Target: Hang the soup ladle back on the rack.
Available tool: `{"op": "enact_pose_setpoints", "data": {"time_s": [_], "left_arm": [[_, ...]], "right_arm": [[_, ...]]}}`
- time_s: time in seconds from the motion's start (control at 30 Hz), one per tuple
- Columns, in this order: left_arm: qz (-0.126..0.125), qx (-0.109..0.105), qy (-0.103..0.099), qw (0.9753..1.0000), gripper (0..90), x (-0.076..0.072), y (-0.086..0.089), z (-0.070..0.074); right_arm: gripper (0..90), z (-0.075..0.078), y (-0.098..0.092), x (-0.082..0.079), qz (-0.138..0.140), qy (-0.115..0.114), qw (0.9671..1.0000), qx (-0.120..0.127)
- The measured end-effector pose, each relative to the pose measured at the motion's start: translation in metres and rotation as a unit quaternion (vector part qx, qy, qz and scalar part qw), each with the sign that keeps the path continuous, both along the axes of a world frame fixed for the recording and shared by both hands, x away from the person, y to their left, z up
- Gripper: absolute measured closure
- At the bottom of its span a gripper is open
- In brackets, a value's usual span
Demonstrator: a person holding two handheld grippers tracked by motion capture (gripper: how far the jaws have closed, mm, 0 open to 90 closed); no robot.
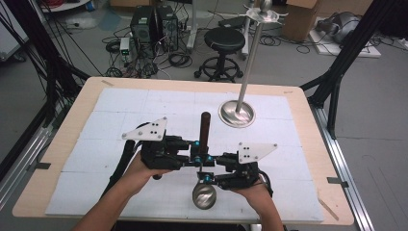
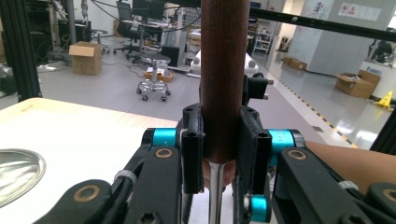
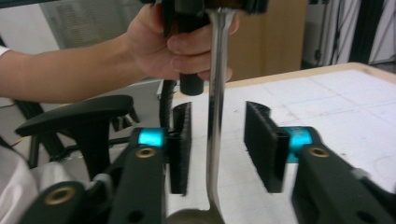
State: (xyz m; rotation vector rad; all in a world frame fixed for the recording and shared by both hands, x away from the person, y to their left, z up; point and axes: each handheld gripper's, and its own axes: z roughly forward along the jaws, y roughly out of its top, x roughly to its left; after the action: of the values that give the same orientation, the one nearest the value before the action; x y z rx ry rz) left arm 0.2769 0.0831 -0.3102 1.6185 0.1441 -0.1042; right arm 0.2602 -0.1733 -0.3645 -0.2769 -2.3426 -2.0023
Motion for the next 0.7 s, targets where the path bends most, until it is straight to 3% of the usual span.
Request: {"op": "enact_pose_setpoints", "data": {"time_s": [0.27,0.53,0.6,0.7], "left_arm": [[-0.008,-0.004,0.0,1.0,73.3,-0.0005,0.001,0.0008],[0.001,-0.002,0.006,1.0,72.9,0.0009,0.0048,0.0016],[0.021,0.004,0.001,0.9998,71.3,0.0001,0.0055,0.0022],[0.06,0.017,-0.001,0.9981,56.0,-0.0012,0.008,0.0033]], "right_arm": [[80.2,-0.0014,0.0049,0.0005,0.017,-0.006,0.9998,-0.002],[83.6,0.0004,0.0061,-0.0019,-0.001,0.02,0.9998,0.002],[83.7,0.0014,0.0075,-0.0034,-0.012,0.027,0.9995,-0.004],[83.8,0.0021,0.0103,-0.0029,-0.045,0.051,0.9973,-0.027]]}}
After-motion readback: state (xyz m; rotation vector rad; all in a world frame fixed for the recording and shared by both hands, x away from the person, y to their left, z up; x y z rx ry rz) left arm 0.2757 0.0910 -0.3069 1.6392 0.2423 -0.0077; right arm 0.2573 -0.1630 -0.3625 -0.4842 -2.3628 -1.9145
